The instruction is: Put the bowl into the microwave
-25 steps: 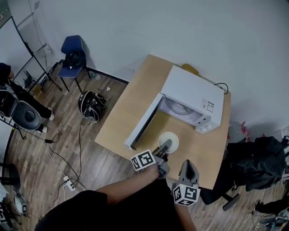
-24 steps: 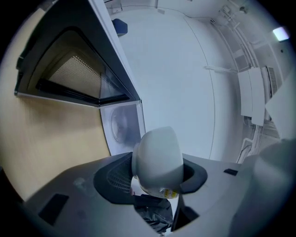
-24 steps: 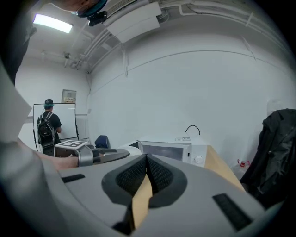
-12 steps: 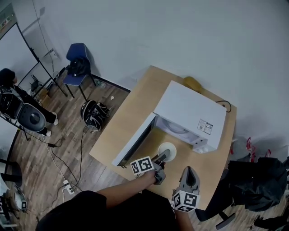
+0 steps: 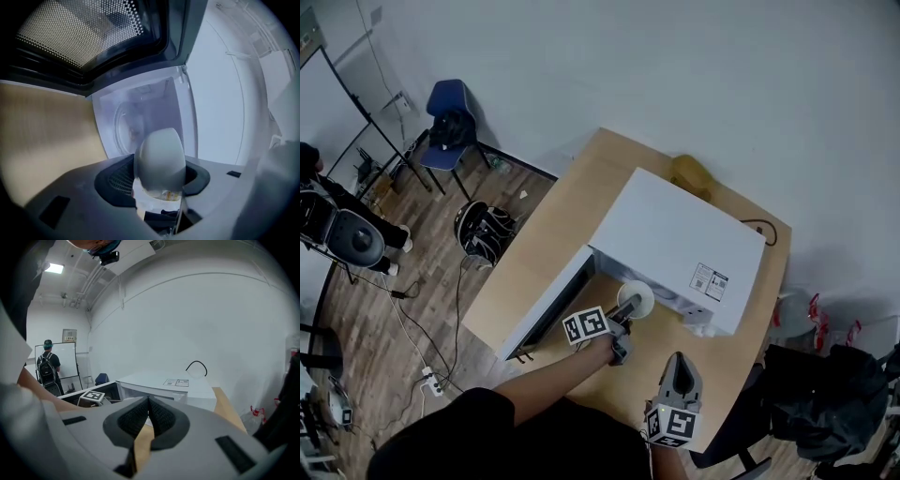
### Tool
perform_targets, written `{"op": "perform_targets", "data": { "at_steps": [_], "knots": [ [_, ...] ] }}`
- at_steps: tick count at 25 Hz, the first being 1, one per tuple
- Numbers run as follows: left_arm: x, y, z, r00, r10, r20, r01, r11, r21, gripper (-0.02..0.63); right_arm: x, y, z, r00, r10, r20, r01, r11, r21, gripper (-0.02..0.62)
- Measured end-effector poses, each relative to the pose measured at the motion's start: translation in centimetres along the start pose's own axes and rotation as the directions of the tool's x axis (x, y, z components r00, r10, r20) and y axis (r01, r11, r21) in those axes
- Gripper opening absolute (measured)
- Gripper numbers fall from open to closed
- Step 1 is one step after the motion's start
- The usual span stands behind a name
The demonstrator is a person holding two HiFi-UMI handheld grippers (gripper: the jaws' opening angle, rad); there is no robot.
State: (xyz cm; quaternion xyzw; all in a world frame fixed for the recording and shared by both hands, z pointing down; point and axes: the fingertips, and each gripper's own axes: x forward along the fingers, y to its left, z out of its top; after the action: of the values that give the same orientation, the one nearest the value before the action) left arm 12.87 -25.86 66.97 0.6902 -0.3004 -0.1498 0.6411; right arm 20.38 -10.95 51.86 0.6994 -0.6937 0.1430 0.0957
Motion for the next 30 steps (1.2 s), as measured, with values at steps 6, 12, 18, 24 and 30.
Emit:
{"op": "perform_targets", "data": {
  "at_steps": [6, 12, 18, 24, 30],
  "knots": [
    [3.0, 2.2, 1.3, 1.0, 0.02, -0.01, -0.02, 1.0, -0.022, 0.212, 1.6, -2.9, 0.6, 0.999, 0.003, 0.041, -0.005, 0.999, 0.051, 0.06],
    [5.6, 3.8, 3.0, 0.998, 0.05, 0.035, -0.048, 0.997, -0.058, 0.212, 2.3, -6.2, 0.6, 0.998, -0.057, 0.039, 0.054, 0.996, 0.073, 0.06],
    [8.0, 3.8, 3.6, 0.998, 0.056, 0.033, -0.054, 0.997, -0.057, 0.212, 2.2, -3.3, 0.2, 0.999, 0.035, 0.037, -0.035, 0.999, -0.008, 0.06],
    [9.7, 4.6, 3.8, 0.995, 0.091, 0.041, -0.088, 0.993, -0.08, 0.212, 2.4, -1.0, 0.2, 0.998, 0.061, 0.021, -0.061, 0.998, 0.007, 0.06],
    [10.8, 5.5, 4.3, 0.987, 0.137, 0.084, -0.125, 0.982, -0.138, 0.212, 2.4, -1.3, -0.9, 0.997, 0.078, -0.012, -0.078, 0.997, 0.029, 0.06]
  ]
}}
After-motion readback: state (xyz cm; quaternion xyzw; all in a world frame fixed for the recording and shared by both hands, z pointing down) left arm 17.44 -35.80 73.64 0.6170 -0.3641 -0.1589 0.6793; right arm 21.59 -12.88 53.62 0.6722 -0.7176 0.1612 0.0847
